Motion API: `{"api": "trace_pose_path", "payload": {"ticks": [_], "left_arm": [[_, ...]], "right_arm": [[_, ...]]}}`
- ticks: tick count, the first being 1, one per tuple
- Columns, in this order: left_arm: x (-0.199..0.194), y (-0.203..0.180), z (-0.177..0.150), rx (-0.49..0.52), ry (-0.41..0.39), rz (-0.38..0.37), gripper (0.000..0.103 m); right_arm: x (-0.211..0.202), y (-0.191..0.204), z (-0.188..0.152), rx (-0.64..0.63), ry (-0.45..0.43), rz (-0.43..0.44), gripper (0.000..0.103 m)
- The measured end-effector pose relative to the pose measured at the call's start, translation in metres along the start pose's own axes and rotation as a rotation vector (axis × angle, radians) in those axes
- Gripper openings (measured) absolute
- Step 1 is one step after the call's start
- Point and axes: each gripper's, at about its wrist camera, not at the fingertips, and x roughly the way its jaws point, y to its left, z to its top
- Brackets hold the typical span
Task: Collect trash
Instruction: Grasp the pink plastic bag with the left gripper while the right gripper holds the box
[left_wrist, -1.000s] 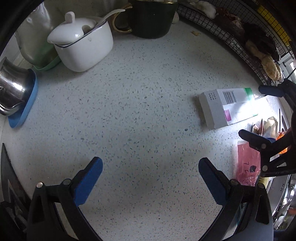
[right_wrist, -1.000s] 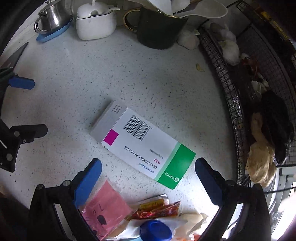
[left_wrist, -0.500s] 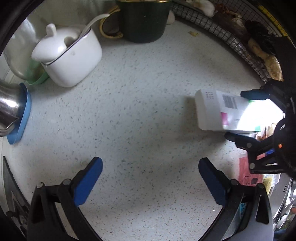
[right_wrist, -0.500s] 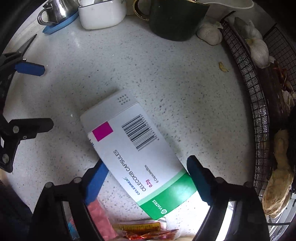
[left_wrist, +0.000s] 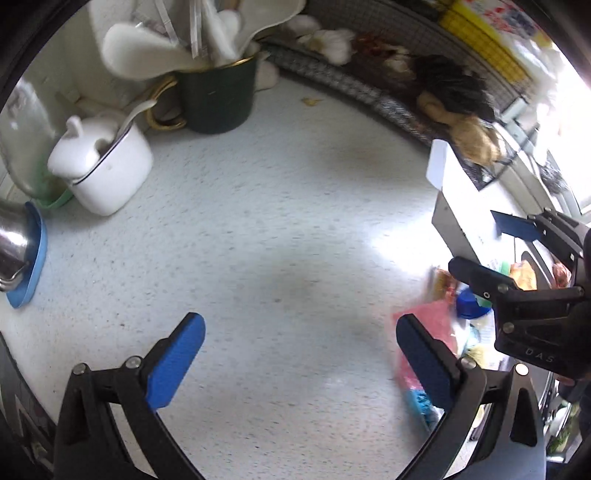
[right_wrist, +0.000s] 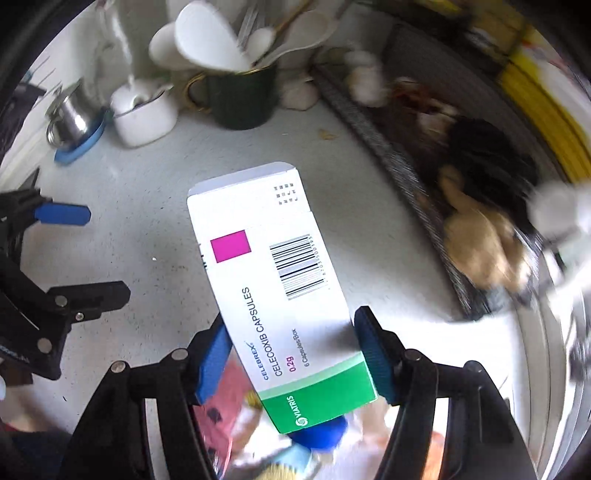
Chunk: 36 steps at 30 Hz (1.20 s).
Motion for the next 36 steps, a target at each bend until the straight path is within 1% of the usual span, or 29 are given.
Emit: {"api": "trace_pose_path", "payload": {"ticks": [2, 5, 6, 8, 11, 13, 15, 17, 19, 24, 26, 28, 30, 32, 34, 36], "left_arm": [[-0.001, -0.023, -0.003, 0.04, -0.001, -0.017, 0.103], [-0.002, -0.047, -0.015, 0.098, 0.019, -0.052, 0.103], [0.0, -0.049, -0.026, 0.119, 0.029, -0.062, 0.103], [0.004, -0.065, -0.036, 0.17, 0.054, -0.078, 0.103], [0.01, -0.082, -0.051, 0.224, 0.094, -0.11, 0.103], [0.014, -0.091, -0.06, 0.238, 0.119, -0.117, 0.103], [0.013, -0.092, -0.074, 0.245, 0.139, -0.122, 0.103], [0.014, -0.096, -0.085, 0.26, 0.145, -0.117, 0.103], [0.021, -0.1, -0.094, 0.267, 0.173, -0.118, 0.103], [0.042, -0.101, -0.113, 0.224, 0.263, -0.134, 0.103], [0.049, -0.103, -0.117, 0.218, 0.282, -0.13, 0.103], [0.053, -0.107, -0.119, 0.217, 0.282, -0.111, 0.103], [0.054, -0.111, -0.118, 0.223, 0.268, -0.11, 0.102], [0.061, -0.126, -0.113, 0.233, 0.267, -0.093, 0.103], [0.064, -0.132, -0.111, 0.233, 0.259, -0.061, 0.102], [0.069, -0.14, -0.109, 0.224, 0.255, -0.013, 0.102]], "right_arm": [[-0.014, -0.01, -0.016, 0.088, 0.007, -0.043, 0.063], [-0.032, -0.021, -0.051, 0.196, 0.022, -0.117, 0.063], [-0.038, -0.016, -0.06, 0.234, 0.027, -0.133, 0.063], [-0.044, -0.02, -0.078, 0.304, 0.042, -0.164, 0.063], [-0.049, -0.017, -0.104, 0.395, 0.065, -0.214, 0.063], [-0.053, -0.013, -0.124, 0.44, 0.076, -0.244, 0.063], [-0.059, -0.009, -0.138, 0.48, 0.09, -0.254, 0.063], [-0.056, -0.006, -0.148, 0.503, 0.105, -0.265, 0.063], [-0.058, 0.0, -0.159, 0.511, 0.122, -0.283, 0.063], [-0.054, 0.012, -0.179, 0.482, 0.16, -0.353, 0.063], [-0.051, 0.014, -0.185, 0.484, 0.171, -0.356, 0.063], [-0.048, 0.013, -0.193, 0.501, 0.183, -0.353, 0.063], [-0.046, 0.012, -0.197, 0.516, 0.193, -0.353, 0.063], [-0.047, 0.008, -0.201, 0.536, 0.199, -0.353, 0.063], [-0.048, 0.002, -0.205, 0.551, 0.207, -0.356, 0.063], [-0.047, -0.004, -0.208, 0.568, 0.209, -0.357, 0.063]]}}
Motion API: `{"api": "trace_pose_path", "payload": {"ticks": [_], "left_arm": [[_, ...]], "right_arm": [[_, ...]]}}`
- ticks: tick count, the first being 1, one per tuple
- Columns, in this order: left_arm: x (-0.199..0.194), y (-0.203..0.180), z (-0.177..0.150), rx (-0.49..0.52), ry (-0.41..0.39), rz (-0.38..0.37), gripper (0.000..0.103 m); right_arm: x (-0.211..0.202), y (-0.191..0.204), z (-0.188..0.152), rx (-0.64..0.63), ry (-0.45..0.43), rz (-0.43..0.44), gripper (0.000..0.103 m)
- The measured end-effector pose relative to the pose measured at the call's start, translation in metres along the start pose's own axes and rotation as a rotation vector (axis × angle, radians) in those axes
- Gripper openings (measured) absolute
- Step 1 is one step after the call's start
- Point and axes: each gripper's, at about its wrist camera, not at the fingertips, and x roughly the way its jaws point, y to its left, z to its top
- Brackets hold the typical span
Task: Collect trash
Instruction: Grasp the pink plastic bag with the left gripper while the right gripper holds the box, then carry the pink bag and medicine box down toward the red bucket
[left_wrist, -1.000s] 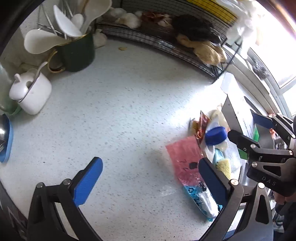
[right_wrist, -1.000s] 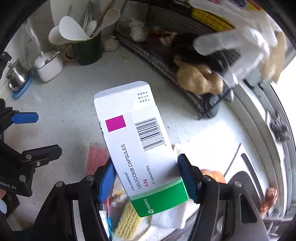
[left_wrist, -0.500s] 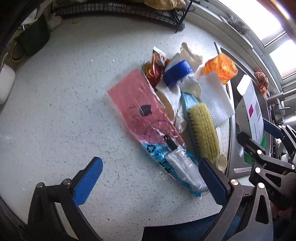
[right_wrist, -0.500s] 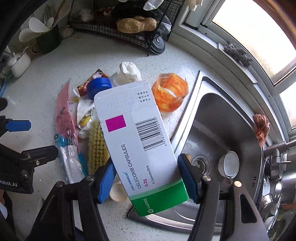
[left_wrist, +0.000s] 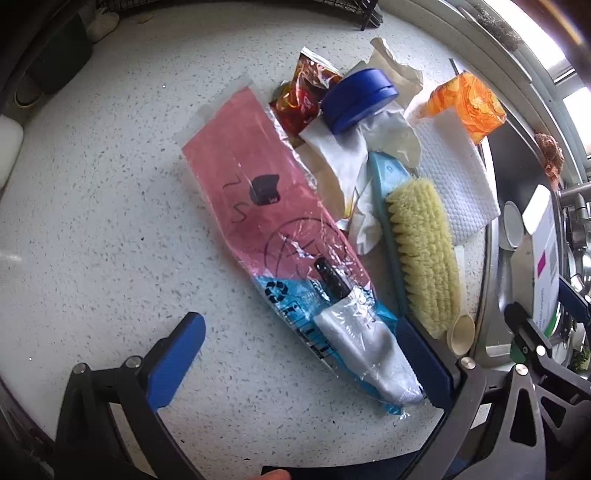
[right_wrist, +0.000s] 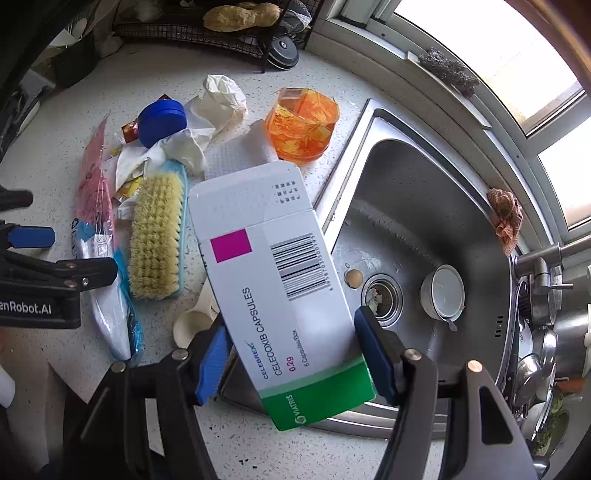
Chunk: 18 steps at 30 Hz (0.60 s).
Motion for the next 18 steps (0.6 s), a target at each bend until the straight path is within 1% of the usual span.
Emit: {"api": "trace_pose_path", "payload": {"ticks": [1, 5, 6, 7, 8, 9, 10, 11, 12, 13, 14, 15, 16, 17, 18], "left_arm": [[0.004, -0.01, 0.01, -0.013, 0.002, 0.013, 0.102], [0.011, -0.024, 0.012, 0.004, 0.013, 0.077, 0.101], [0.012, -0.027, 0.012, 0.005, 0.009, 0.098, 0.095], [0.013, -0.03, 0.012, 0.006, 0.001, 0.123, 0.087], [0.012, -0.033, 0.011, 0.01, -0.009, 0.143, 0.082], [0.009, -0.036, 0.009, 0.017, -0.016, 0.147, 0.073], [0.007, -0.037, 0.008, 0.027, -0.02, 0.145, 0.061], [0.006, -0.043, 0.007, 0.043, -0.026, 0.141, 0.054], [0.004, -0.046, 0.006, 0.05, -0.031, 0.136, 0.042], [0.002, -0.05, 0.005, 0.051, -0.035, 0.131, 0.032], [0.002, -0.055, 0.005, 0.057, -0.045, 0.12, 0.026], [0.0, -0.058, 0.002, 0.058, -0.049, 0.098, 0.018], [0.0, -0.058, -0.001, 0.05, -0.048, 0.067, 0.015], [0.0, -0.059, -0.001, 0.036, -0.046, 0.042, 0.014], [-0.002, -0.059, -0.004, 0.028, -0.05, 0.04, 0.014]], "right_arm": [[0.001, -0.002, 0.0, 0.007, 0.002, -0.002, 0.063], [0.001, -0.006, -0.001, 0.036, 0.006, 0.006, 0.063], [0.002, -0.007, -0.003, 0.039, 0.005, 0.007, 0.063], [0.001, -0.007, -0.004, 0.041, 0.004, 0.008, 0.063], [0.001, -0.008, -0.006, 0.042, 0.006, 0.01, 0.063], [0.002, -0.01, -0.007, 0.045, 0.007, 0.013, 0.063], [0.002, -0.011, -0.009, 0.049, 0.008, 0.016, 0.063], [0.002, -0.012, -0.01, 0.053, 0.008, 0.02, 0.063], [0.002, -0.013, -0.011, 0.057, 0.008, 0.024, 0.063], [0.001, -0.015, -0.013, 0.062, 0.006, 0.03, 0.063], [0.001, -0.016, -0.014, 0.067, 0.005, 0.037, 0.063], [-0.001, -0.015, -0.014, 0.07, 0.002, 0.042, 0.063], [-0.002, -0.016, -0.015, 0.074, -0.004, 0.048, 0.063], [-0.004, -0.016, -0.016, 0.074, -0.011, 0.057, 0.063], [-0.007, -0.014, -0.018, 0.072, -0.018, 0.065, 0.063]]}}
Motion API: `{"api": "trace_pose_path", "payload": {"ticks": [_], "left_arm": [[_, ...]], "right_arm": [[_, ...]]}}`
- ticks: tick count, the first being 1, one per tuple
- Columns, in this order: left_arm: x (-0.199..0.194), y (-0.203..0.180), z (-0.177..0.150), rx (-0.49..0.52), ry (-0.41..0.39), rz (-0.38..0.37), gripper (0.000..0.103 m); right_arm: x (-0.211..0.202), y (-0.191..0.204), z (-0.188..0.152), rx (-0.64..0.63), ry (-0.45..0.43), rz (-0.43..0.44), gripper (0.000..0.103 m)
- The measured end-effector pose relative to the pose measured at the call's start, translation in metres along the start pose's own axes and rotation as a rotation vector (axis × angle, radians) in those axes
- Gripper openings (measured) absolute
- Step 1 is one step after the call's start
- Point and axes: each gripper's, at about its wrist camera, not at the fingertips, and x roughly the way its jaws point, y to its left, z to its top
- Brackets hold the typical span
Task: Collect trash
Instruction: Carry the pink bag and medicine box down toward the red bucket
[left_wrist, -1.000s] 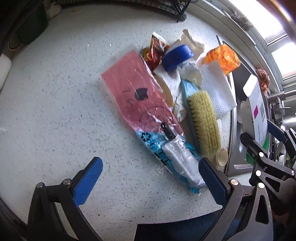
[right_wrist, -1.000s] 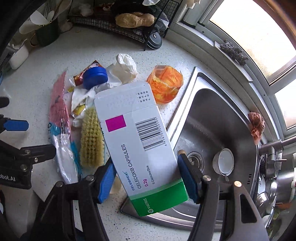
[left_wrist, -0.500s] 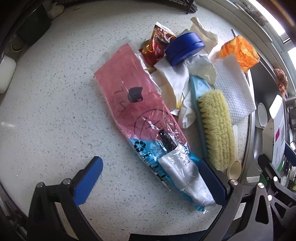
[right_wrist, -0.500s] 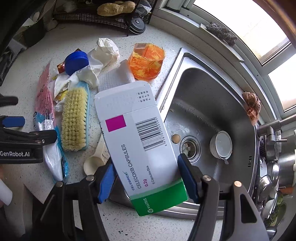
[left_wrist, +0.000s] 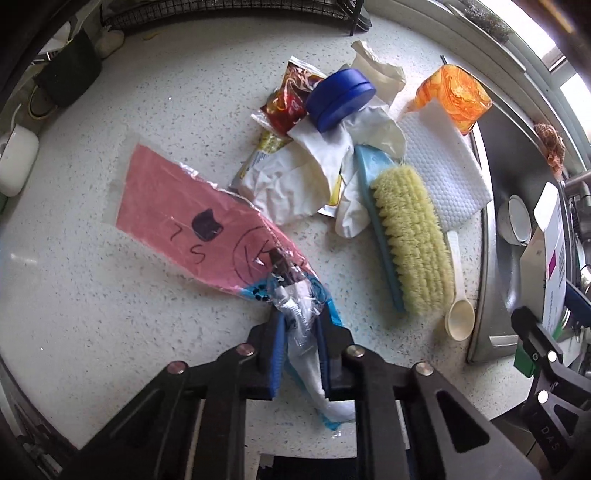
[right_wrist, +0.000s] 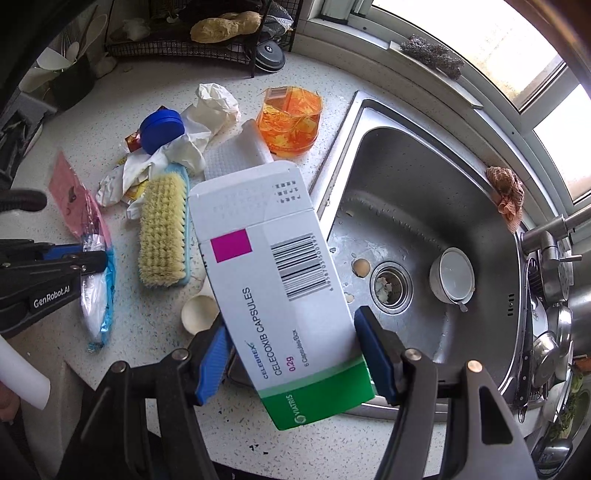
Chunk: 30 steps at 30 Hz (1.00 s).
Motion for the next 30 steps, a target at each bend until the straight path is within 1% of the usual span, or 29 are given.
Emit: {"api": "trace_pose_path", "payload": {"ticks": [4, 7, 9, 13, 14, 15, 16, 17, 18, 19, 21, 25, 28, 30], "left_arm": [[-0.022, -0.004, -0.012, -0.007, -0.072, -0.016, 0.013], [-0.043, -0.014, -0.024, 0.037, -0.137, -0.034, 0.013], [-0.054, -0.025, -0.035, 0.075, -0.175, -0.054, 0.013], [-0.072, -0.041, -0.062, 0.1, -0.207, -0.095, 0.013], [-0.076, -0.04, -0.073, 0.114, -0.22, -0.104, 0.013], [-0.081, -0.046, -0.081, 0.126, -0.234, -0.104, 0.013], [-0.089, -0.042, -0.088, 0.136, -0.248, -0.102, 0.013], [-0.097, -0.045, -0.106, 0.149, -0.262, -0.103, 0.013], [-0.098, -0.053, -0.113, 0.156, -0.272, -0.106, 0.013], [-0.107, -0.058, -0.126, 0.162, -0.28, -0.112, 0.013], [-0.115, -0.075, -0.149, 0.181, -0.288, -0.128, 0.013], [-0.122, -0.108, -0.198, 0.224, -0.303, -0.135, 0.013], [-0.132, -0.132, -0.239, 0.285, -0.331, -0.154, 0.013], [-0.132, -0.149, -0.256, 0.313, -0.326, -0.159, 0.013]], "right_arm": [[-0.008, -0.001, -0.006, 0.013, -0.023, 0.035, 0.063], [-0.019, -0.002, -0.012, 0.029, -0.043, 0.061, 0.063], [-0.029, -0.007, -0.019, 0.045, -0.056, 0.094, 0.063], [-0.053, -0.016, -0.041, 0.056, -0.115, 0.113, 0.063], [-0.058, -0.02, -0.049, 0.06, -0.127, 0.116, 0.063], [-0.064, -0.024, -0.057, 0.063, -0.139, 0.122, 0.063], [-0.07, -0.029, -0.067, 0.067, -0.148, 0.13, 0.063], [-0.075, -0.034, -0.078, 0.07, -0.157, 0.135, 0.063], [-0.081, -0.04, -0.089, 0.074, -0.166, 0.136, 0.063], [-0.085, -0.045, -0.1, 0.079, -0.175, 0.136, 0.063], [-0.095, -0.057, -0.125, 0.093, -0.192, 0.132, 0.063], [-0.115, -0.08, -0.18, 0.126, -0.217, 0.141, 0.063], [-0.127, -0.096, -0.216, 0.142, -0.237, 0.166, 0.063], [-0.132, -0.105, -0.238, 0.151, -0.243, 0.154, 0.063]]}}
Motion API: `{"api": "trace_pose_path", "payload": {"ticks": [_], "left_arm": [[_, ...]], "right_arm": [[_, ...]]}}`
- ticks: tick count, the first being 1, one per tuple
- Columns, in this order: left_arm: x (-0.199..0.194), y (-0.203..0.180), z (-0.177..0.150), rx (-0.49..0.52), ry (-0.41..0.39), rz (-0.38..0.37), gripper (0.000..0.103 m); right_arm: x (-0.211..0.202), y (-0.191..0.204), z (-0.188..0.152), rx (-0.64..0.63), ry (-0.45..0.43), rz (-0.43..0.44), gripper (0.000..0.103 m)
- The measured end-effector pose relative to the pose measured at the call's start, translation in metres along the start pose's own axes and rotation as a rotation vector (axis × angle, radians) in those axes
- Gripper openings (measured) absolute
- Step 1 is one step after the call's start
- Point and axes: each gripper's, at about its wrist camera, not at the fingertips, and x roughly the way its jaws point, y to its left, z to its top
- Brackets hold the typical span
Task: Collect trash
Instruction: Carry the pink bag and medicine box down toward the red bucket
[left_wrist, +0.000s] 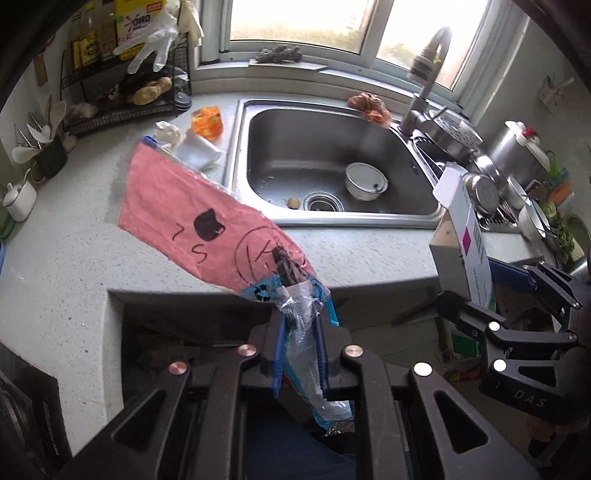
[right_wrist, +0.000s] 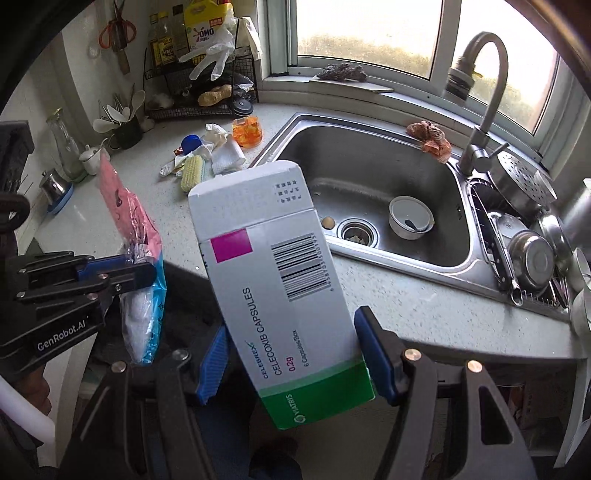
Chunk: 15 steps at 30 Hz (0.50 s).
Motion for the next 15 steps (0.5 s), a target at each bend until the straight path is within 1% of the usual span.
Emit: {"api": "trace_pose_path", "payload": {"ticks": [2, 6, 10, 15], "left_arm": [[0.004, -0.016, -0.009, 0.012, 0.031, -0.003, 0.013], [0.004, -0.036, -0.025, 0.048, 0.086, -0.046, 0.013], [0.01, -0.045, -0.04, 0.089, 0.134, -0.06, 0.013], [0.033, -0.048, -0.058, 0.118, 0.211, -0.1, 0.013]], "right_arm": [[-0.007, -0.011, -0.019, 0.023, 0.018, -0.013, 0.063], [-0.015, -0.022, -0.045, 0.081, 0.059, -0.01, 0.063], [-0.019, -0.024, -0.071, 0.124, 0.092, -0.017, 0.063], [-0.007, -0.021, -0.097, 0.172, 0.148, -0.031, 0.063]]}}
